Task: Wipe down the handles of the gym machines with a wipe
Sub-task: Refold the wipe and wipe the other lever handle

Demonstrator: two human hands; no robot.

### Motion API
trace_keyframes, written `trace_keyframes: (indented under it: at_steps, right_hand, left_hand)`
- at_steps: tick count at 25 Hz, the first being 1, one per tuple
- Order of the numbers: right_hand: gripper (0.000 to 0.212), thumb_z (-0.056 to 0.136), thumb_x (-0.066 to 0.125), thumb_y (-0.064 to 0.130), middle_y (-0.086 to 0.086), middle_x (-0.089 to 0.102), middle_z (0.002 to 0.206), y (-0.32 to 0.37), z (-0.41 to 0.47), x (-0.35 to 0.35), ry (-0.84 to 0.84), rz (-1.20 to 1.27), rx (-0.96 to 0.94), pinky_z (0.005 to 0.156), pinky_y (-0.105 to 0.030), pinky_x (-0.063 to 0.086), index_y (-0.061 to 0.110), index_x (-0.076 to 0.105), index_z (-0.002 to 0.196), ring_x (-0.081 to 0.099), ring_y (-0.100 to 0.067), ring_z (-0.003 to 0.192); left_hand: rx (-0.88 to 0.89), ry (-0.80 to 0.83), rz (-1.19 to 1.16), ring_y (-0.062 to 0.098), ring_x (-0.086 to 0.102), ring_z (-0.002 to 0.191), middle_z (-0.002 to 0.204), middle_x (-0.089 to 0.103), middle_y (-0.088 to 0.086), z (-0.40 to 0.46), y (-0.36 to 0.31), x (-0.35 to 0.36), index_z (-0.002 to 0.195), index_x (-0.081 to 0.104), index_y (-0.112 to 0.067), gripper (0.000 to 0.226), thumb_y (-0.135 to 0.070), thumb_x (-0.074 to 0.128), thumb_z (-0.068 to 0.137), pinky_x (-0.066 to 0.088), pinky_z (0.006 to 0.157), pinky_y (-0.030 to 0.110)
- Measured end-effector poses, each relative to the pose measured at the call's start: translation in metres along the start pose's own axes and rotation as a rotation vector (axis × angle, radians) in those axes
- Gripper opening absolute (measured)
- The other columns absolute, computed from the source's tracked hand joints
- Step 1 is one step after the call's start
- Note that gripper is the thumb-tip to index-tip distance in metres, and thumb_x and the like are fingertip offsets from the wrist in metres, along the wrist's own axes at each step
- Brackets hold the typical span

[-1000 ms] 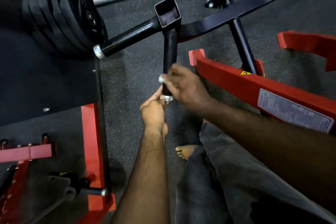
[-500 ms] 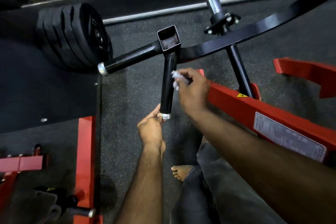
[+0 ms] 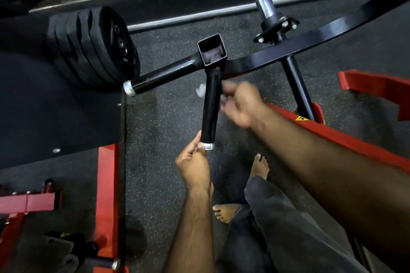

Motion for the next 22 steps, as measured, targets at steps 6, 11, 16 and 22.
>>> trace_keyframes:
  at_steps: [6, 11, 16, 22]
  right_hand:
    - [0.095, 0.088, -0.003, 0.075, -0.011, 0.064, 0.075, -0.026, -0.009, 0.022, 0.211, -0.212, -0.074, 0.069, -0.035, 0.047, 0.006, 0.062, 0.083, 0.062, -0.025, 0.072]
    - [0.108, 0.079, 0.007, 0.086, -0.02, 0.068, 0.082, -0.036, 0.0, 0.011, 0.278, -0.148, 0.053, 0.093, -0.048, 0.05, -0.005, 0.064, 0.091, 0.065, -0.034, 0.081]
    - [0.037, 0.104, 0.039, 0.022, -0.019, 0.07, 0.097, 0.015, 0.014, -0.003, 0.06, 0.069, -0.125, 0.088, -0.032, 0.054, -0.005, 0.064, 0.104, 0.063, -0.031, 0.098]
    - [0.014, 0.085, 0.073, 0.005, -0.003, 0.075, 0.087, -0.01, -0.043, -0.036, -0.148, -0.638, -0.509, 0.07, -0.022, 0.056, 0.004, 0.076, 0.098, 0.069, -0.01, 0.077]
  left_hand:
    - [-0.073, -0.089, -0.157, 0.016, 0.065, 0.076, 0.094, 0.071, 0.014, -0.003, 0.004, -0.005, 0.096, 0.068, -0.008, 0.026, 0.014, 0.058, 0.087, 0.053, 0.078, 0.031]
    - [-0.173, -0.087, -0.24, 0.028, 0.066, 0.085, 0.106, 0.069, 0.023, 0.001, 0.007, -0.013, 0.101, 0.055, -0.017, 0.038, 0.018, 0.057, 0.086, 0.057, 0.071, 0.034]
    - [-0.222, -0.046, -0.241, 0.021, 0.068, 0.079, 0.112, 0.069, 0.022, 0.004, 0.007, -0.012, 0.118, 0.057, -0.011, 0.045, 0.02, 0.054, 0.086, 0.057, 0.054, 0.024]
    - [-0.222, 0.09, -0.105, 0.011, 0.071, 0.069, 0.09, 0.076, 0.009, 0.006, -0.003, -0.007, 0.104, 0.069, -0.004, 0.028, 0.014, 0.054, 0.09, 0.055, 0.057, 0.017]
Point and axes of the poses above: each hand's wrist, its own z-axis towards the middle knuckle, its own x-axis out of the palm, y = z × x, the point moved 7 cm from there along z, towards the middle knuckle
